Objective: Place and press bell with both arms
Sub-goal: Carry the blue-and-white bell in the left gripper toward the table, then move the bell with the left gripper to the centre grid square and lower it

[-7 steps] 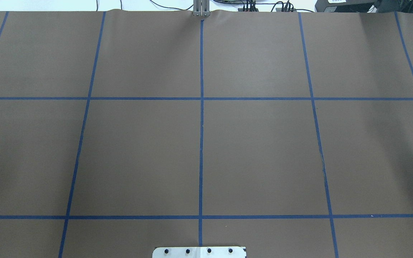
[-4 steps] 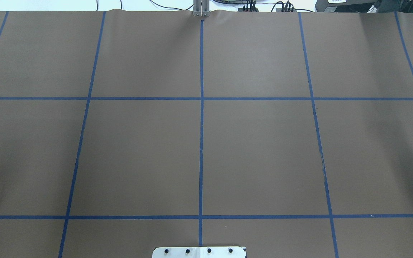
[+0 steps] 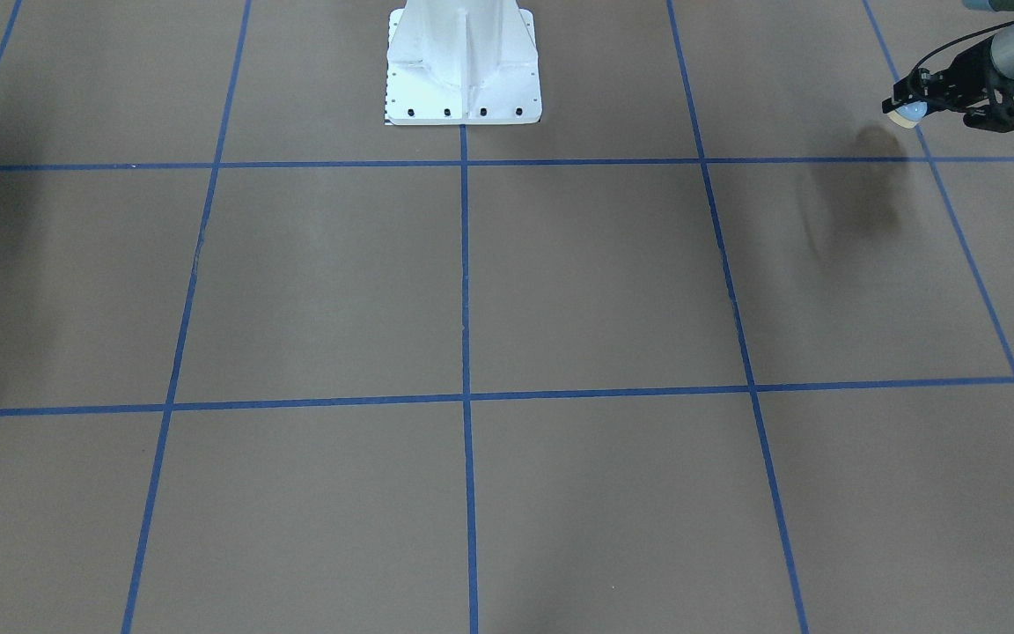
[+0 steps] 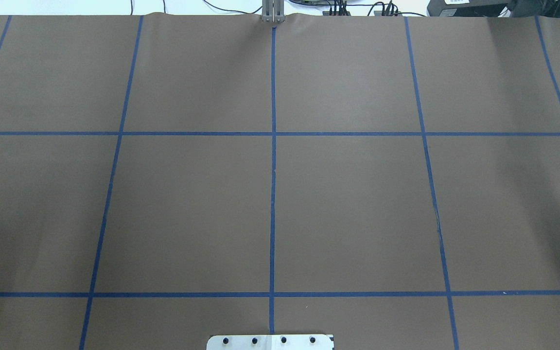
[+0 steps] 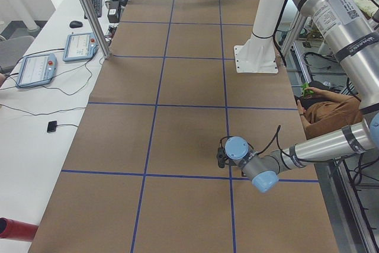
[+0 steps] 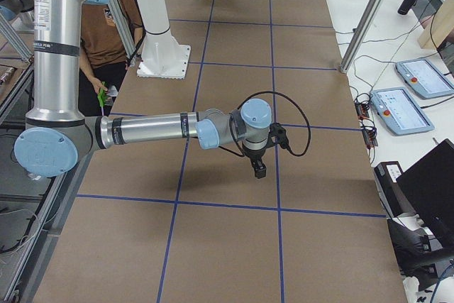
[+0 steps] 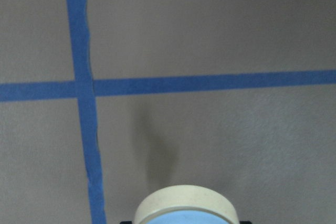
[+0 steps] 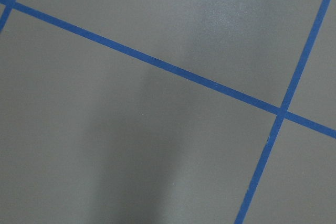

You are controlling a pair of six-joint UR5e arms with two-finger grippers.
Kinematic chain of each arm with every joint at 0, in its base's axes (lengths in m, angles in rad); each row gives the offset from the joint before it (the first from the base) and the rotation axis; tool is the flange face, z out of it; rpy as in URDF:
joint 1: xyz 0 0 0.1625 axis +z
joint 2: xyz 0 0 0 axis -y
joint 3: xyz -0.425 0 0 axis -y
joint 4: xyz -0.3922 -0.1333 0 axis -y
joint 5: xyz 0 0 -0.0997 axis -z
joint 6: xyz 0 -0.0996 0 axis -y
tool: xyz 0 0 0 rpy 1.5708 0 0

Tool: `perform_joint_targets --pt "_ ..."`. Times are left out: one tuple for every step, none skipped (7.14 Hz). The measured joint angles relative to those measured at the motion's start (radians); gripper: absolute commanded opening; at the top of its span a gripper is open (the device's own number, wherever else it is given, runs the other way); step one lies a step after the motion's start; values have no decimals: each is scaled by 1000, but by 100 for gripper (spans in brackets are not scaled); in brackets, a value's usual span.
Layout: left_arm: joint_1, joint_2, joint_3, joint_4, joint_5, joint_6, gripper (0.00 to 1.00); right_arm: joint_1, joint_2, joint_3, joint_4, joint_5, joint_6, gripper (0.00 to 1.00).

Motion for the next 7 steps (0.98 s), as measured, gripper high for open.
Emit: perform_joint_targets --pt "-28 -13 -27 1 5 1 16 0 0 -5 0 2 1 100" --pt "-43 -47 -46 23 8 0 16 0 0 -7 0 4 1 100" --pt "-60 -104 -64 84 10 -2 16 0 0 -7 0 6 1 100" --pt "-77 -163 -82 157 10 -2 16 0 0 -8 0 8 2 100" --pt "-89 -221 -110 247 10 -3 16 0 0 -8 -1 9 2 100" --pt "-100 -281 -159 371 10 -3 16 -1 0 -11 -2 10 1 100" --pt "-111 -357 -212 515 11 -3 16 -2 1 -21 -2 9 1 100"
